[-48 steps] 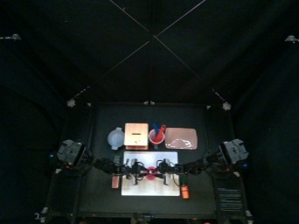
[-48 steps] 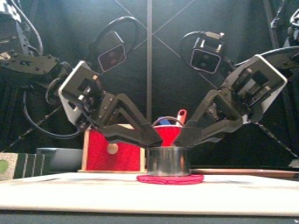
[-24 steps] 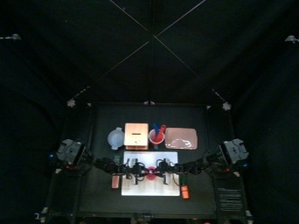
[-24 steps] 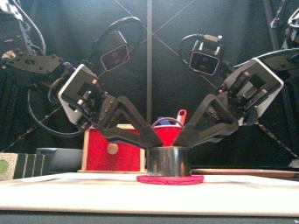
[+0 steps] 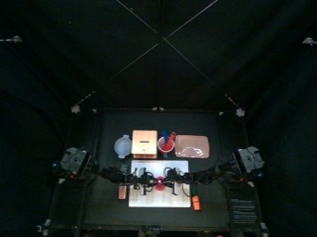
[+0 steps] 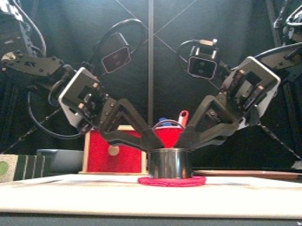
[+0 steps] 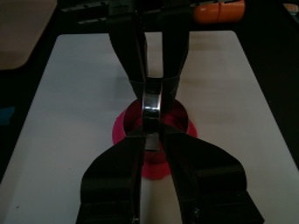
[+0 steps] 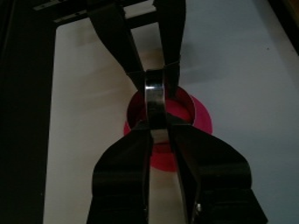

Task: Get the cutter from the drawer then cut the dough then place the extra dough in the bowl
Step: Cut the dough

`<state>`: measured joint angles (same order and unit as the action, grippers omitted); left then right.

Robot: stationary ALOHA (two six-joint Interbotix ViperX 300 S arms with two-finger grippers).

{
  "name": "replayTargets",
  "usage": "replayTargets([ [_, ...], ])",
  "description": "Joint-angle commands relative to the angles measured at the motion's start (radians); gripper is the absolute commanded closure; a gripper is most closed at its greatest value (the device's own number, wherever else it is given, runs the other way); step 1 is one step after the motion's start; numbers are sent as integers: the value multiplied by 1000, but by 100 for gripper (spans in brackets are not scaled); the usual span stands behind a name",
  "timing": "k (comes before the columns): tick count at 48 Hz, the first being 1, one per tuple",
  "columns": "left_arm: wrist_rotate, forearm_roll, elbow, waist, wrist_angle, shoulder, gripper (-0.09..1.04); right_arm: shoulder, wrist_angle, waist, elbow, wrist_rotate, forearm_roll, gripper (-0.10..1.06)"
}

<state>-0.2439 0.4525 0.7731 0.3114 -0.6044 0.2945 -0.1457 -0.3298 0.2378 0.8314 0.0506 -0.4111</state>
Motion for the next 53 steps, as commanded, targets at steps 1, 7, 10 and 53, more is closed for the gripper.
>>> replayTargets([
  [1, -11, -14, 3, 25, 29, 3, 32, -29, 72, 5, -9, -15, -8, 44],
  [7, -21, -15, 2, 26, 63, 2, 32, -31, 117, 9, -17, -15, -8, 44],
  [10, -25, -15, -2, 25, 80, 2, 32, -31, 140, 12, -21, -17, -8, 44],
  [53, -92, -48, -3, 43, 158, 3, 49, -20, 284, 31, -15, -15, 20, 44],
])
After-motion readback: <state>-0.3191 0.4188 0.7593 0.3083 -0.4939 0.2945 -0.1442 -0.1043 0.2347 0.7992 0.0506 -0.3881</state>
